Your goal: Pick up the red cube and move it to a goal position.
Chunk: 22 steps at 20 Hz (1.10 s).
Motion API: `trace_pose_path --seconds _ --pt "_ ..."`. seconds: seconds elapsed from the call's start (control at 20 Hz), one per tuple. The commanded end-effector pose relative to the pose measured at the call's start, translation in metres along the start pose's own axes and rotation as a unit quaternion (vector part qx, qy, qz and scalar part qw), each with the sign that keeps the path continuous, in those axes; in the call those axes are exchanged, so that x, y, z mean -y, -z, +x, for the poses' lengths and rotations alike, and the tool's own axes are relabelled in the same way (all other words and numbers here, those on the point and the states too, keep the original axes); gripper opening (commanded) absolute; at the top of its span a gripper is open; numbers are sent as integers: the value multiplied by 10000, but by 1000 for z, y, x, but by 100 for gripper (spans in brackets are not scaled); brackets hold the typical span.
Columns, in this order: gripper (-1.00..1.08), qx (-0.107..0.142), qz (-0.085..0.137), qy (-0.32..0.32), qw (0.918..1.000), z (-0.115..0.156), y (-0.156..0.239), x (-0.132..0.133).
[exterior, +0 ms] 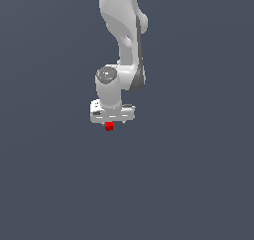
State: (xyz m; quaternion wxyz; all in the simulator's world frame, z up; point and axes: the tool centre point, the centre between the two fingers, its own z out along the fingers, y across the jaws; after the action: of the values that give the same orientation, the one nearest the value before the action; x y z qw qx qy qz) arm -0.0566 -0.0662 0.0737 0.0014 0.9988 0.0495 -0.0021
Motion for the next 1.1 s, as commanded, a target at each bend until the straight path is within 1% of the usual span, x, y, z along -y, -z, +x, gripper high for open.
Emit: trace_pose_path --seconds 0.0,0.3,0.6,0.65,1.05 --pt "100 -10 3 92 10000 -9 -17 -8" --pt "100 -20 10 235 9997 -22 -44 -22" --pt "100 -22 13 281 9996 -25 -54 -27" --pt "-100 -22 13 281 9996 -25 -54 -27" --pt "-100 -22 13 281 9996 -25 -54 -27"
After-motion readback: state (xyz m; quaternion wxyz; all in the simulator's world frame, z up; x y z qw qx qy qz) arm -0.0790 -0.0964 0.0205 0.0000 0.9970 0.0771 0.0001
